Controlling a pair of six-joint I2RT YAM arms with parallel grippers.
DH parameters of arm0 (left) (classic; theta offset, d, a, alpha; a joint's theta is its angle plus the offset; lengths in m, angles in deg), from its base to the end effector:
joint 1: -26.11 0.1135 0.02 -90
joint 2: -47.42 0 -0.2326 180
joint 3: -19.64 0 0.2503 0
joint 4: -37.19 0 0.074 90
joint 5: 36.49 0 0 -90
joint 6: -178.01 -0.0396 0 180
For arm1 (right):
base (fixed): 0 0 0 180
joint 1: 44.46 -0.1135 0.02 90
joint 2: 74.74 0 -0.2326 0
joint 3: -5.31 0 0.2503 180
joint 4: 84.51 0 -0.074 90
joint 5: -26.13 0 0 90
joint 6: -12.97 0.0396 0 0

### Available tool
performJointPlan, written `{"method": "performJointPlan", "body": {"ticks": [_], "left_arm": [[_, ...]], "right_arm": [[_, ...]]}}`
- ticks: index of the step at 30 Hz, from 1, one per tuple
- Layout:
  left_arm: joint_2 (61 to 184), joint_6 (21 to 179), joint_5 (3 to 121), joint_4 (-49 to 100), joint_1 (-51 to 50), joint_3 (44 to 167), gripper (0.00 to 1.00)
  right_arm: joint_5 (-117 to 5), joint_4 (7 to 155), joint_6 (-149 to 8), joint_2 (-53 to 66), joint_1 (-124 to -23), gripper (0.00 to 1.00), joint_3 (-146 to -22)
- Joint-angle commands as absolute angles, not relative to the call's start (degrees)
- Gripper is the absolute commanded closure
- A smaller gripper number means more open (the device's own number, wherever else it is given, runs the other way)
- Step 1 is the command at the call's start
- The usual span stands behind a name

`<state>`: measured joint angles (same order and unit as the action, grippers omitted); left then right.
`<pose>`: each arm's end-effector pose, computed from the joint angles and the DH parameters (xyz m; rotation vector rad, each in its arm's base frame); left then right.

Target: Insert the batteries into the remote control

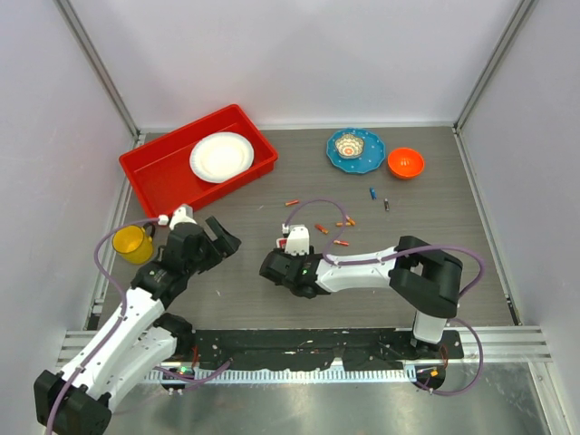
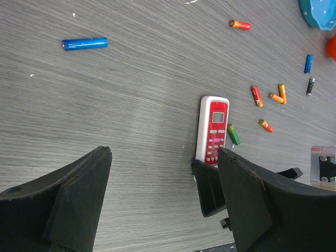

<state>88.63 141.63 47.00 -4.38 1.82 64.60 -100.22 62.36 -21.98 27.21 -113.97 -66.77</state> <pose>0.1698 -0.0717 0.2136 -0.6433 2.2057 -0.6055 0.1387 0.3040 0.1220 -0.1129 2.3731 0.1417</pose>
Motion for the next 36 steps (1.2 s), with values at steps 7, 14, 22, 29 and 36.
{"method": "performJointPlan", "body": {"ticks": [7,14,22,29,36], "left_arm": [[87.32,141.8,43.31,-1.11,0.53,64.71,0.14],[91.79,139.25,41.65,-0.76,-1.39,67.17,0.05],[113.74,145.65,24.43,0.74,-23.68,78.49,0.06],[132.22,156.47,22.13,-4.02,-27.76,89.14,0.0],[136.27,160.87,20.37,-3.13,-27.68,91.51,0.0]], "right_arm": [[-98.59,65.28,-22.44,23.7,-114.07,0.3,-66.48],[-99.98,64.41,-23.15,11.32,-114.15,0.14,-61.56],[-113.69,61.76,-27.36,-17.3,-113.98,0.12,-47.69],[-115.46,59.75,-34.4,-27.18,-113.54,0.11,-45.29],[-115.19,57.81,-33.52,-31.4,-113.54,0.11,-44.07]]}}
